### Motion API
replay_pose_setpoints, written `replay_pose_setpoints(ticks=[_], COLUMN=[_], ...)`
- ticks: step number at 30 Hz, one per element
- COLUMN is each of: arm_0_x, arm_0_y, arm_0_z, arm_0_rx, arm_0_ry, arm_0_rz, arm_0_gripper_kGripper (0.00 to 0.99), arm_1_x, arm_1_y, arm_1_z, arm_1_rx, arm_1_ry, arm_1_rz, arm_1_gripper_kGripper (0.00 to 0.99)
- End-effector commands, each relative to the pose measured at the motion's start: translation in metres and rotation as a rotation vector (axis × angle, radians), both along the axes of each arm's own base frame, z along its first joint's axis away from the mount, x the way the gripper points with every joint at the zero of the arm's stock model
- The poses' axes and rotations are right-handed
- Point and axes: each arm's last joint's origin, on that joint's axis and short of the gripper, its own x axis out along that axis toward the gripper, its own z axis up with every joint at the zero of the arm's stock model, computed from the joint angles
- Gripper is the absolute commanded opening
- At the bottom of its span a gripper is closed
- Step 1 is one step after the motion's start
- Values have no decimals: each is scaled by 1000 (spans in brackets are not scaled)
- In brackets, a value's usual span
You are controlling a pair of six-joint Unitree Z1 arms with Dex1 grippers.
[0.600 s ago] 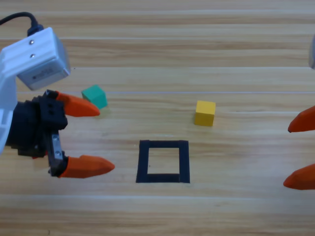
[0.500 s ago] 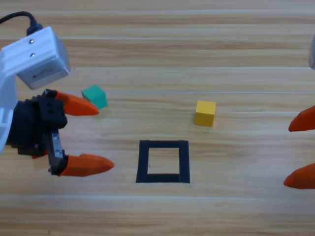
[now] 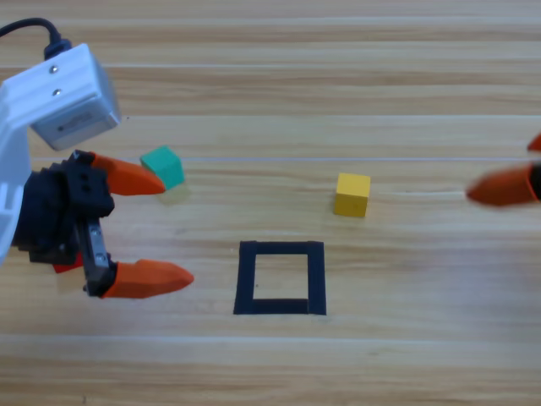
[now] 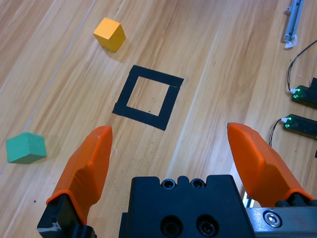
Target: Stack the blocks in the rectangular block: red at the bottom, yellow in the middle, green on top
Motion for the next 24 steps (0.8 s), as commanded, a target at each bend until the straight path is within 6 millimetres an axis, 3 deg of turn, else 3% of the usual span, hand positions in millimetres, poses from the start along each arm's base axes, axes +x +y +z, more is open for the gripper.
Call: replay_pose_setpoints(ticks=[1,4,8,13,24], arm_0_x=[-2,-2,-1,0,1], arm_0_y=[0,0,-1,-2,-1], arm_0_z=[-5,-6,-7,-9,-8], arm_0_rx=[18,22,27,35,38], arm_0_ry=[19,20,21,26,28], arm_0_rz=[4,7,12,15,47], arm_0_gripper_kGripper=[990,990,990,990,990], arm_1_x=[5,10,18,28,98], arm_1_y=[-4,-1,9,21,94], arm_1_z=[-28,-41,-47,-40,-52], arm_1_rx=[47,91,78,133,11], arm_1_ry=[-98,-96,-57,65,264], arm_1_rz=[-224,-319,-319,-453,-749], arm_1_gripper_kGripper=[966,968,966,968,983])
